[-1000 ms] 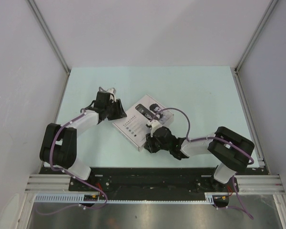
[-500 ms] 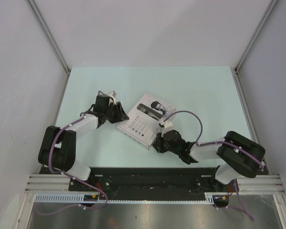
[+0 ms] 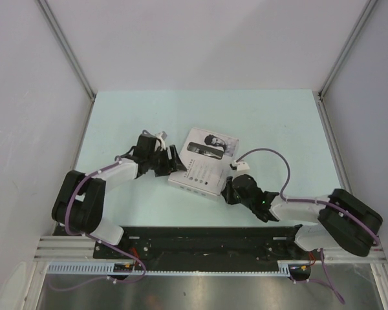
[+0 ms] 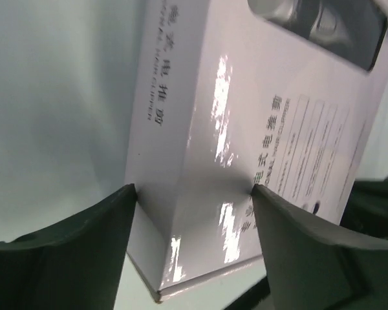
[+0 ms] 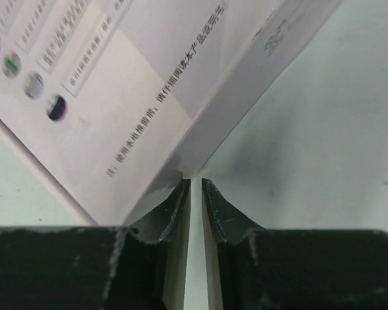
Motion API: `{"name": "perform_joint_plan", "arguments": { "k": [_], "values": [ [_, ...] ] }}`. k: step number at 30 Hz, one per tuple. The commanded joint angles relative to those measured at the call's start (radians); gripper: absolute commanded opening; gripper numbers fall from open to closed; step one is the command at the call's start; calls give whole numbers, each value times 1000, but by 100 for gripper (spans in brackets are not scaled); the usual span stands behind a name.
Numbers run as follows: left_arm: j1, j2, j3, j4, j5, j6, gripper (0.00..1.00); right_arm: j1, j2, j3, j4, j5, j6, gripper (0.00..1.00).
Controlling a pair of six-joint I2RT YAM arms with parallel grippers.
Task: Sort the hair-cutting tools
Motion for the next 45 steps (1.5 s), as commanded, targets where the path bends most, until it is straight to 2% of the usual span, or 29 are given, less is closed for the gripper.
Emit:
{"name": "perform_joint_plan", "arguments": {
  "k": [1, 2, 4, 7, 10, 12, 16, 20, 23, 28, 30, 39, 45],
  "values": [
    [-67, -31, -44, -181, 164, -9, 82, -13, -182, 21, -114, 34, 2, 18],
    [-67, -39, -43, -182, 155, -3, 88, -13, -207, 19, -140, 29, 8, 18],
    [-67, -55, -34, -182, 146, 14, 90, -11, -254, 15, -200, 16, 22, 19],
    [-63, -68, -31, -190, 128, 13, 89, -13, -271, 7, -237, -1, 46, 20],
    [-58, -89, -37, -194, 114, 8, 81, -17, -265, 4, -255, -12, 59, 19],
    [-57, -120, -44, -196, 99, 6, 81, -31, -261, 1, -260, -23, 60, 18],
    [-55, -175, -44, -217, 51, 17, 91, -65, -242, -7, -257, -104, 56, 17],
    [-52, -216, -35, -268, -42, 40, 91, -91, -213, -10, -247, -173, 47, 17],
    [-49, -217, -44, -329, -151, 49, 83, -98, -195, -10, -234, -210, 40, 17],
    [-48, -161, -75, -332, -103, 31, 59, -118, -161, -12, -206, -280, 31, 14],
    [-51, -137, -72, -331, -81, 34, 53, -128, -144, -18, -184, -317, 25, 14],
    [-93, -56, -81, -309, 103, 69, 40, -175, -72, -33, -76, -444, 19, 9],
    [-126, -40, -87, -285, 132, 54, 38, -189, -63, -45, -28, -441, 13, 8]
  ]
}}
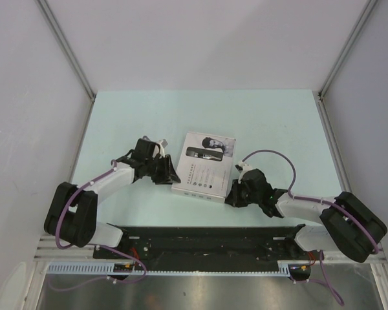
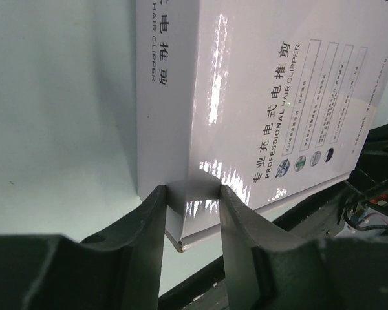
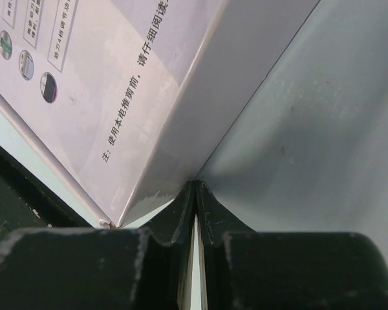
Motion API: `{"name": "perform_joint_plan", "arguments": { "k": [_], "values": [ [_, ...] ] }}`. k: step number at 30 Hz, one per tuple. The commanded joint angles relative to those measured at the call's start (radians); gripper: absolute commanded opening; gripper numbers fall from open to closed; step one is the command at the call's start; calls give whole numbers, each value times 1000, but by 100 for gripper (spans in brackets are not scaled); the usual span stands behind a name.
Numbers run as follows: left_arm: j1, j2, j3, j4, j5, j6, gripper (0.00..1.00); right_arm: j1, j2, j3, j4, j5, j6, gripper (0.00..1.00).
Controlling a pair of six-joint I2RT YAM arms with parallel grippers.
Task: Sort the hair-cutting tools
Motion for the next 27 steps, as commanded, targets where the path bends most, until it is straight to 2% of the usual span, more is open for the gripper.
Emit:
{"name": "perform_joint_plan", "arguments": {
  "k": [1, 6, 10, 11, 14, 15, 17, 18, 20, 23, 26, 27],
  "values": [
    [-75, 67, -50, -50, 84, 15, 38, -3, 24, -8, 125, -48, -12, 7],
    [-84, 62, -48, -19, 119, -6, 37, -12, 47, -4, 183, -108, -29, 6],
    [-95, 67, -44, -11, 110, -3, 38, -12, 41, 9, 144, -78, -23, 6],
    [-93, 61, -44, -13, 81, 1, 39, -15, 32, 11, 115, -49, -15, 6],
    [-64, 25, -41, -19, 20, 10, 48, -18, -51, -3, -34, 221, 35, 5],
    [-52, 13, -38, -30, -18, 12, 57, -23, -86, -7, -63, 266, 45, 6],
    [-17, -4, -18, -45, -54, 20, 61, -33, -194, -12, -161, 384, 77, 7],
    [-6, -18, -7, -60, -101, 21, 65, -41, -226, -12, -181, 406, 77, 8],
    [20, -24, 31, -71, -143, 29, 66, -84, -295, -8, -234, 444, 85, 11],
    [48, 13, 103, -74, -198, 27, 66, -196, -272, 8, -219, 397, 88, 14],
    [69, 83, 189, -76, -218, 12, 66, -265, -180, 51, -119, 323, 80, 13],
    [73, 108, 214, -74, -223, 11, 66, -294, -101, 64, -93, 306, 71, 13]
  ]
}}
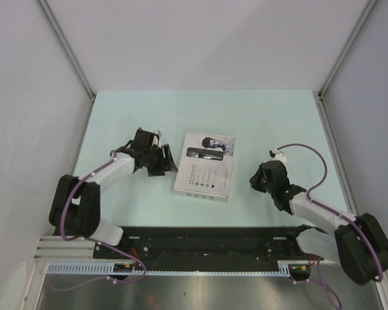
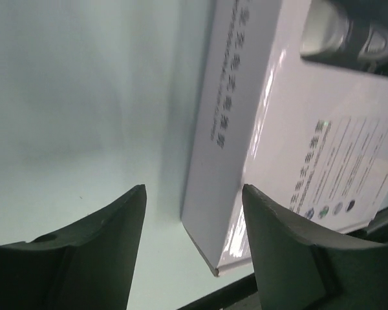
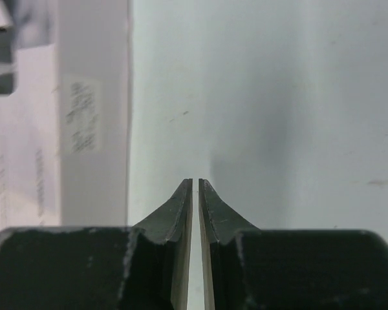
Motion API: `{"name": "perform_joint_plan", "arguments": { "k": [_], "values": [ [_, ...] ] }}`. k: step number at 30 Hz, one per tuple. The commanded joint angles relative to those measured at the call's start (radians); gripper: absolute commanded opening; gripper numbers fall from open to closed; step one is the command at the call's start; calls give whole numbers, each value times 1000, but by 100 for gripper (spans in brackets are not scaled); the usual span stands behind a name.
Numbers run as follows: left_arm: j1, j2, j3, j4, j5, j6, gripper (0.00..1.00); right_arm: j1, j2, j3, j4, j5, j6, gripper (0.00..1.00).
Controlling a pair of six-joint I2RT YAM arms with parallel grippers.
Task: Sort the hair-cutting tools
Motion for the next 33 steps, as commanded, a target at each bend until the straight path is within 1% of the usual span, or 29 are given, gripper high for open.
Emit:
{"name": "perform_joint_plan", "arguments": {
  "k": [1, 4, 5, 6, 9, 10, 13, 16, 19, 21, 24, 25, 27, 28, 30, 31, 33],
  "values": [
    [31, 117, 144, -3, -104, 8, 66, -84, 173, 96, 134, -43, -1, 13],
    [40, 205, 245, -3, -94, 15, 64, -118, 338, 157, 220, -86, -12, 13],
    [41, 266, 296, -1, -86, 17, 63, -127, 377, 204, 230, -101, -10, 13],
    [41, 292, 318, -1, -82, 17, 61, -140, 457, 228, 251, -114, -6, 12],
    [49, 382, 382, -4, -66, 12, 60, -178, 561, 301, 292, -149, 14, 12],
    [52, 398, 394, -3, -60, 8, 60, -193, 620, 323, 297, -184, 19, 12],
    [58, 451, 437, -3, -17, 3, 59, -204, 738, 404, 299, -232, 21, 11],
    [60, 497, 485, -3, 33, 8, 60, -201, 818, 463, 317, -282, -4, 10],
    [58, 538, 522, -1, 92, 32, 58, -178, 866, 507, 309, -321, -33, 10],
    [57, 557, 537, -3, 148, 60, 54, -163, 880, 525, 312, -339, -50, 10],
    [49, 590, 568, -3, 230, 103, 50, -140, 905, 530, 355, -429, -64, 9],
    [43, 616, 585, -1, 318, 107, 49, -135, 911, 530, 377, -503, -61, 9],
    [29, 638, 602, -3, 388, 118, 46, -106, 926, 532, 427, -540, -56, 8],
    [8, 645, 611, -1, 402, 123, 45, -94, 929, 533, 437, -546, -55, 8],
    [-18, 644, 617, -1, 387, 140, 44, -69, 941, 541, 447, -548, -38, 7],
    [-40, 639, 618, 0, 344, 138, 45, -63, 944, 552, 446, -543, -33, 7],
    [-48, 626, 619, -1, 302, 124, 45, -54, 938, 552, 428, -514, -26, 7]
  ]
}}
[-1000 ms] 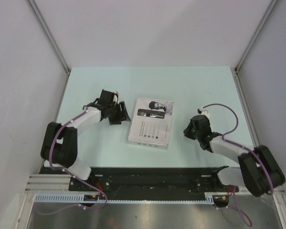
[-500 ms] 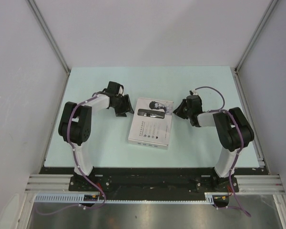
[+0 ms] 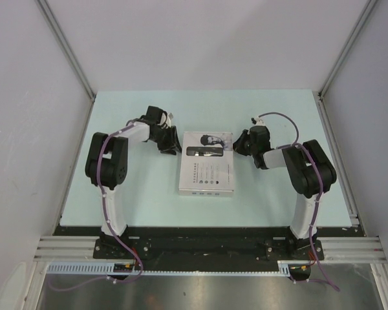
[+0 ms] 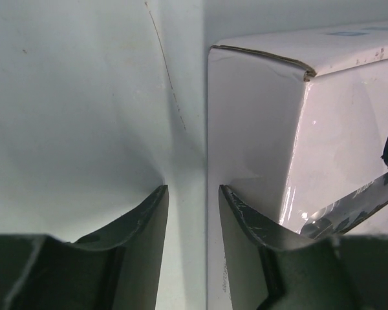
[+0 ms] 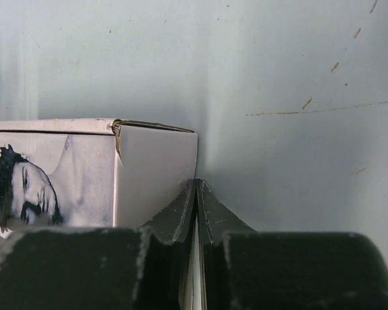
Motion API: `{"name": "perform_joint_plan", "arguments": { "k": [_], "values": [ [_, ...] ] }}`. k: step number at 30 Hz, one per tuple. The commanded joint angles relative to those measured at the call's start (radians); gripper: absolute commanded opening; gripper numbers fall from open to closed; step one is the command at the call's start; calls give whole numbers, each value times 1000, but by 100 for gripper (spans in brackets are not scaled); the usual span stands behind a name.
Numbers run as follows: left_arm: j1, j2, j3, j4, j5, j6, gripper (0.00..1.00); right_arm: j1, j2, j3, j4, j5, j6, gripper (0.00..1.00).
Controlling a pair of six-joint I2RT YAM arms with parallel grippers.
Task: Sort the hair-cutting tools
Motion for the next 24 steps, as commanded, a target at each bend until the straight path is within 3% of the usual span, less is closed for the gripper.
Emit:
{"name": "perform_joint_plan", "arguments": {
  "k": [1, 5, 8, 16, 20, 24],
  "values": [
    [-126, 3, 34, 65, 93, -21, 46, 135, 38, 15, -50, -162, 34, 7],
    [-110, -101, -2, 65, -62, -19, 57, 119, -31, 23, -191, -28, 32, 12],
    [-95, -181, -32, 65, -171, 16, 70, 112, -132, 48, -333, 79, 9, 22],
    [-87, -532, -141, 50, -363, 90, 100, 94, -454, 76, -677, 344, -29, 55],
    [-84, -721, -227, 36, -379, 105, 100, 91, -611, 78, -809, 377, -64, 65],
    [-84, -915, -339, 30, -363, 110, 100, 115, -775, 76, -932, 412, -95, 68]
  ]
}}
